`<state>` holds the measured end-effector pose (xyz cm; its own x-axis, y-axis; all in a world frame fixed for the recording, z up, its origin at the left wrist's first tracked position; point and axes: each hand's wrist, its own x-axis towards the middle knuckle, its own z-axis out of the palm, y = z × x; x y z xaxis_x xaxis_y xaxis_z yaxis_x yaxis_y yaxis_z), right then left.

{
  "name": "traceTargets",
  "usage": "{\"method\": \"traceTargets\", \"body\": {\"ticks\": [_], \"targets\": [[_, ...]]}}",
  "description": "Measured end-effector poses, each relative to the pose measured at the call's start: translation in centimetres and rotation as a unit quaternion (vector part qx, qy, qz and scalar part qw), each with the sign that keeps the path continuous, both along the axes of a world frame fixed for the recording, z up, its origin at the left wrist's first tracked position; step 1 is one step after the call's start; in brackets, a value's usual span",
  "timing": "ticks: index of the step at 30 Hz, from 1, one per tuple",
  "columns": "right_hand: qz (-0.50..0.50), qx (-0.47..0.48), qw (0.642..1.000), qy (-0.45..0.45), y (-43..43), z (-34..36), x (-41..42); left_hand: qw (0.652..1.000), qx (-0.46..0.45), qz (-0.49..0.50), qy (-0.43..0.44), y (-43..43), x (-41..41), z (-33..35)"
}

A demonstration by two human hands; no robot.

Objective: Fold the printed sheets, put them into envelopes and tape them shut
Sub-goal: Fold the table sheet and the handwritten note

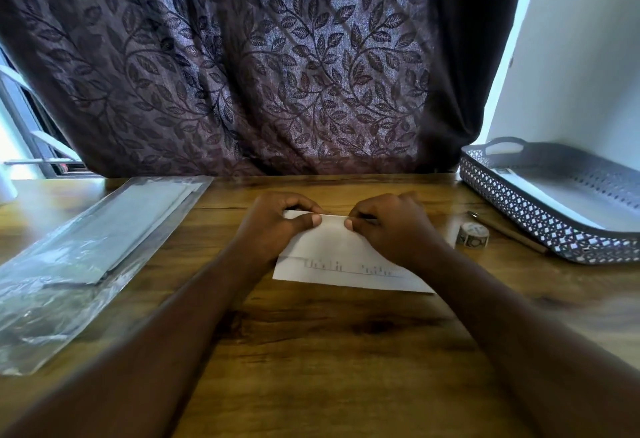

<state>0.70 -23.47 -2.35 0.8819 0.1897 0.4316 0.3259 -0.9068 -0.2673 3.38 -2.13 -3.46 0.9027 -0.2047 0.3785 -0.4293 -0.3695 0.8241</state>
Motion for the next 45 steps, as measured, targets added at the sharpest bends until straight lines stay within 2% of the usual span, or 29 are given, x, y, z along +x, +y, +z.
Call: {"method": "traceTargets", "body": {"ticks": [5,10,17,21,22,25,27,29,35,45], "targets": [[-0.017,0.036,0.998,0.042,-2.6,0.0,0.6,0.998,-0.044,0.024,0.038,1.7,0.8,0.0],[-0.007,0.103,0.991,0.081,-4.0,-0.1,0.7,0.997,-0.050,0.040,0.049,2.5,1.2,0.0],[0.024,0.250,0.952,0.176,-4.8,-0.4,0.7,0.996,-0.038,0.040,0.066,2.8,1.4,0.0],[0.021,0.311,0.936,0.161,-4.7,-0.5,0.5,0.994,-0.043,0.067,0.069,3.0,1.7,-0.4],[0.018,0.321,0.935,0.150,-4.6,-0.5,0.4,0.995,-0.013,0.083,0.044,3.1,1.8,-0.6],[0.010,0.297,0.950,0.097,-3.9,-0.7,0.4,0.970,0.169,0.131,-0.112,3.3,1.9,-0.6],[0.022,0.262,0.963,0.057,-3.0,-0.6,0.2,0.956,0.203,0.106,-0.185,2.7,1.6,-0.2],[0.040,0.244,0.969,0.023,-2.1,-0.5,-0.1,0.949,0.213,0.079,-0.217,1.3,1.0,0.2],[0.089,0.200,0.976,-0.009,-0.6,-0.9,-0.5,0.931,0.269,0.023,-0.247,-1.0,0.5,0.4],[0.017,0.232,0.973,0.002,-3.0,-1.0,0.5,0.932,0.299,0.053,-0.197,1.6,1.7,0.2]]}}
